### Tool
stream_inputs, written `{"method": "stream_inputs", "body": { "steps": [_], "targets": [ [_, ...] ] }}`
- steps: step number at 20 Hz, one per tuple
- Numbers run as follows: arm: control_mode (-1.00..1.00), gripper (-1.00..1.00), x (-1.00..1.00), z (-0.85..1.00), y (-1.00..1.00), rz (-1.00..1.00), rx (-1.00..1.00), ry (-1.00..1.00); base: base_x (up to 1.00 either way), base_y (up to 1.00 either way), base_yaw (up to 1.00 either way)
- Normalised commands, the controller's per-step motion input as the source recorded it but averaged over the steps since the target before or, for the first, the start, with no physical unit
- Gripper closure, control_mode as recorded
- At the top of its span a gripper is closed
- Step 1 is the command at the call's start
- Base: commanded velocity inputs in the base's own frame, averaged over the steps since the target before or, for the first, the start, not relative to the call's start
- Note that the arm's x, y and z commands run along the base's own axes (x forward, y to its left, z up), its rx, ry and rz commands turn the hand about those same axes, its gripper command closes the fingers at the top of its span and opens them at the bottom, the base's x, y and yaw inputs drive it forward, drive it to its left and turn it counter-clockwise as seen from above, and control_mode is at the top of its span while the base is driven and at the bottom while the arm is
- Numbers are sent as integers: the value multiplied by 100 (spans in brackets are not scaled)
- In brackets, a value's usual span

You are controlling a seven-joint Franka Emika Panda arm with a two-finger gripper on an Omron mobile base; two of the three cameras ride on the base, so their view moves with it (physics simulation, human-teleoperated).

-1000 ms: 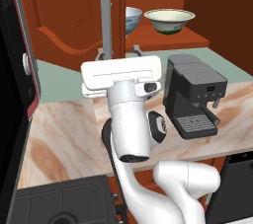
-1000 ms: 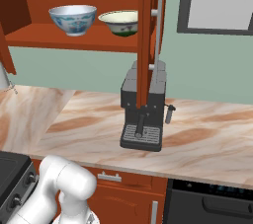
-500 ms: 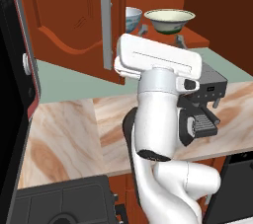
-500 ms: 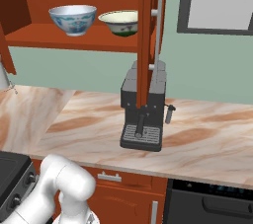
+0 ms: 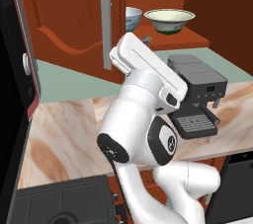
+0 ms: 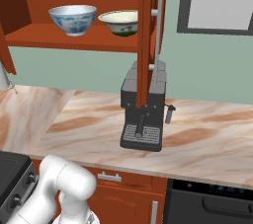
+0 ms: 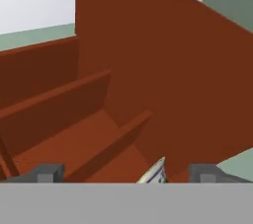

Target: Move the bowls from the cabinet to the plates on the dining table.

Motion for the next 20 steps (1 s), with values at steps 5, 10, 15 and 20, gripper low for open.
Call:
{"method": "stream_inputs", "body": {
  "steps": [5,10,15,20],
  "targets": [
    [-100,-100,-49,-27,-15,-1,39,8,0,0,0],
    [-100,-100,-54,0,-44,0,44,2,0,0,0],
    [-100,-100,-6,-27,-47,0,28,17,0,0,0],
    [-100,-100,5,-44,-59,6,9,23,0,0,0]
  ]
}}
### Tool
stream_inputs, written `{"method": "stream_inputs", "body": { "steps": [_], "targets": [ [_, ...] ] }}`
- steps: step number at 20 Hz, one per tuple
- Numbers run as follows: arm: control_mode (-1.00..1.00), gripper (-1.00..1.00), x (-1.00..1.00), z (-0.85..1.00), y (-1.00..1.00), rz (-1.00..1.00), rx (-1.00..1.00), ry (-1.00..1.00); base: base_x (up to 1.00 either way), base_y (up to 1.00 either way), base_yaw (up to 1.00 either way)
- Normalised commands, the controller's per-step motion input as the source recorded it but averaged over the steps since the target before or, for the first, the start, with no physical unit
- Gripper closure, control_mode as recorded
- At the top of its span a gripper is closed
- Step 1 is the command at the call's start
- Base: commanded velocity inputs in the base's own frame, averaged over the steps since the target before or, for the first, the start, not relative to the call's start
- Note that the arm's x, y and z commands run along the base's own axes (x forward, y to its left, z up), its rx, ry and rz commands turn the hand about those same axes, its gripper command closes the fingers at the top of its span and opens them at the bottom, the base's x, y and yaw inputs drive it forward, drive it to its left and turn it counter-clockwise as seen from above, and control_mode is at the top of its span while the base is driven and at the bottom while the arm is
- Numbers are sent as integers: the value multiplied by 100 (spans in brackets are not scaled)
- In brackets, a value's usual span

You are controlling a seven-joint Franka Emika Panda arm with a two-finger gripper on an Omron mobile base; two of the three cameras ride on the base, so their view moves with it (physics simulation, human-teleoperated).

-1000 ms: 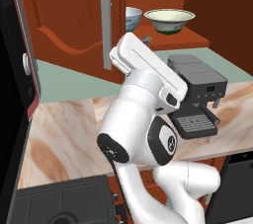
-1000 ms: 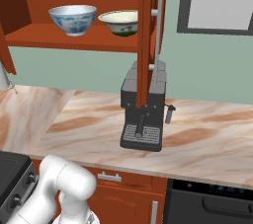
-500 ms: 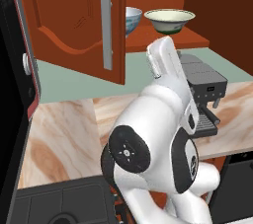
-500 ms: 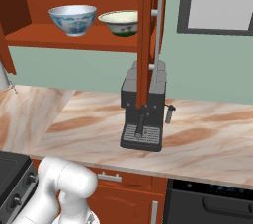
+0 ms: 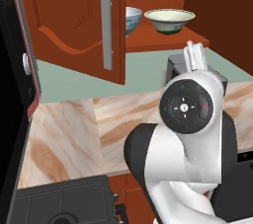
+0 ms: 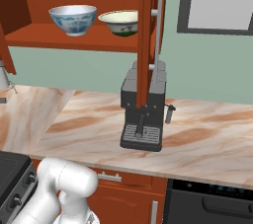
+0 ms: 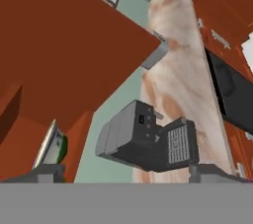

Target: Move the bowls from the cabinet to the plates on the dining table.

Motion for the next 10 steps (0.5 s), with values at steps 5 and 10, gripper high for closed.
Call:
{"method": "stream_inputs", "body": {
  "steps": [5,10],
  "targets": [
    [-100,-100,10,-39,-48,25,2,25,0,0,0],
    [-100,-100,11,-24,-29,48,1,20,0,0,0]
  ]
}}
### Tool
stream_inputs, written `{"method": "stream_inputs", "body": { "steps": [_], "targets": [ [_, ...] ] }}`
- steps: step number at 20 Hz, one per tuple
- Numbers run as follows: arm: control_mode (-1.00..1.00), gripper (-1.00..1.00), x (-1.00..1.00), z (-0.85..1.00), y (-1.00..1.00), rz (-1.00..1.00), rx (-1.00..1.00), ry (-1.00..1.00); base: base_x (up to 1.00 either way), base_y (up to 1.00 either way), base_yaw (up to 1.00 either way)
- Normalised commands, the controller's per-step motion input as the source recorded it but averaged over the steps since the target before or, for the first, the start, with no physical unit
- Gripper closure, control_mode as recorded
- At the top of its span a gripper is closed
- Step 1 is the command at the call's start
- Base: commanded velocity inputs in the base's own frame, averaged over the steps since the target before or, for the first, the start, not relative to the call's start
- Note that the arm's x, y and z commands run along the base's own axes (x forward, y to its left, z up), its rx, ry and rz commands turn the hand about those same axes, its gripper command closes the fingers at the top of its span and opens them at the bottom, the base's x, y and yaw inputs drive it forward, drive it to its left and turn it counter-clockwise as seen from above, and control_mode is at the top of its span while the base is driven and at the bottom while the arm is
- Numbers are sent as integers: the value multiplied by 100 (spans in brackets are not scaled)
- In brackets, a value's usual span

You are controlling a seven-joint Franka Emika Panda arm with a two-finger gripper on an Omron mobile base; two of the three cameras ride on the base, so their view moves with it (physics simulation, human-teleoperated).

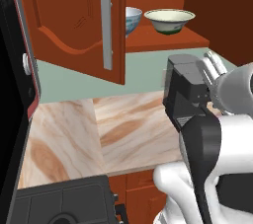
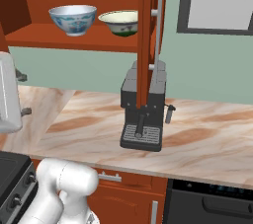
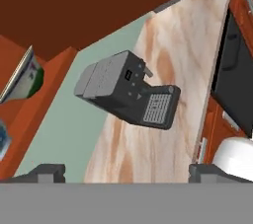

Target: Move the bowls from the cabinet to the plates on the dining table.

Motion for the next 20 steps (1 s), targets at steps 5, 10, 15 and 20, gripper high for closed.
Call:
{"method": "stream_inputs", "body": {
  "steps": [5,10,15,20],
  "targets": [
    [-100,-100,14,-3,-18,57,4,16,0,0,0],
    [-100,-100,18,12,-6,57,6,13,0,0,0],
    [-100,-100,65,1,6,47,0,17,0,0,0],
    [-100,-100,90,-4,27,24,-3,18,0,0,0]
  ]
}}
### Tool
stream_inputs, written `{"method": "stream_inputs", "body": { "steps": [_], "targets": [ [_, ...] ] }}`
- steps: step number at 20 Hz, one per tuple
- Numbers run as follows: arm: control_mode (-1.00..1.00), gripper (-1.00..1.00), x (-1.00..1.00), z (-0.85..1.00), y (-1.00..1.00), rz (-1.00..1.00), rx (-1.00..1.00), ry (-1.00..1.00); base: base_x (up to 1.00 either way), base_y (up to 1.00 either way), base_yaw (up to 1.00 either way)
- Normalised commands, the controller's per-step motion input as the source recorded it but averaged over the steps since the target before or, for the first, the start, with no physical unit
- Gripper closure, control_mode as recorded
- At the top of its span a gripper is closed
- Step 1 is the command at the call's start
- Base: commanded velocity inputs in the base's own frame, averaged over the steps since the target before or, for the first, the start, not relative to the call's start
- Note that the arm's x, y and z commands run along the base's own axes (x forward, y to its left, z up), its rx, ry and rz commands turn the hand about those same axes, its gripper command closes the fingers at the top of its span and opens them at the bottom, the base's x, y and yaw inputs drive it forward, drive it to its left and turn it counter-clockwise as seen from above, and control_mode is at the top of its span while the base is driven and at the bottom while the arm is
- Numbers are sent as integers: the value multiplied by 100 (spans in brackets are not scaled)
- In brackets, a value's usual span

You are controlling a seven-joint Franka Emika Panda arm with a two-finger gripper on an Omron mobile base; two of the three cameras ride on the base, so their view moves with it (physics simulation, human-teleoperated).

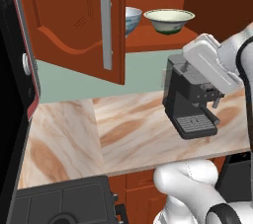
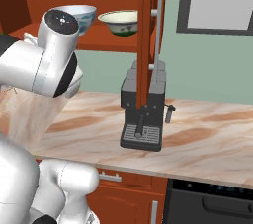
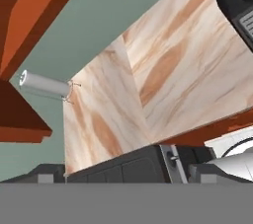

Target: Move the bowls from the cabinet to the plates on the dining table.

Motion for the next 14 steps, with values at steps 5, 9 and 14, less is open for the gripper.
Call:
{"method": "stream_inputs", "body": {
  "steps": [5,9,14],
  "targets": [
    [-100,-100,81,-1,13,15,-4,14,0,0,0],
    [-100,-100,54,0,19,17,0,5,0,0,0],
    [-100,-100,47,0,30,14,0,0,0,0,0]
  ]
}}
